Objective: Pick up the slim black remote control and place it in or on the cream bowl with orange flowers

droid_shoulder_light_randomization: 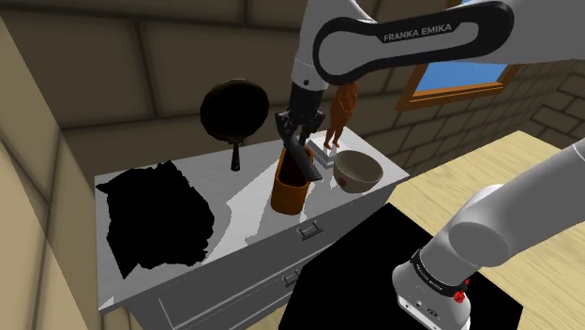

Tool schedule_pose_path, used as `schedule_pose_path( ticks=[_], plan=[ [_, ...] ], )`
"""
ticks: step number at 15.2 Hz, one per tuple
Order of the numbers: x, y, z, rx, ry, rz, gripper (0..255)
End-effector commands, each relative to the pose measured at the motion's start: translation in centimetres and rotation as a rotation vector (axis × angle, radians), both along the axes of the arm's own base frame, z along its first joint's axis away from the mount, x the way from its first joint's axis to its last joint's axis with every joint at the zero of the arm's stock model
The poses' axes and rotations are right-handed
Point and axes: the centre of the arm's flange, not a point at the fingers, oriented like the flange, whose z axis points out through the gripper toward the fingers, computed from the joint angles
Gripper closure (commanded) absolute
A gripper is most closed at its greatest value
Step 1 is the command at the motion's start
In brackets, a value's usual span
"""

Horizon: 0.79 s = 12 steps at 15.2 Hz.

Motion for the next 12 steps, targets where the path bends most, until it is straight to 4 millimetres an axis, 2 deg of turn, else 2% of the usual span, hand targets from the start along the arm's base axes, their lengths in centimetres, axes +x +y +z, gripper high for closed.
schedule_pose_path(
  ticks=[1,12],
  plan=[
    [-1.3,-2.7,0.4,0.002,0.000,0.002,255],
    [-6.5,-16.3,-0.2,0.002,0.000,0.002,255]
  ],
)
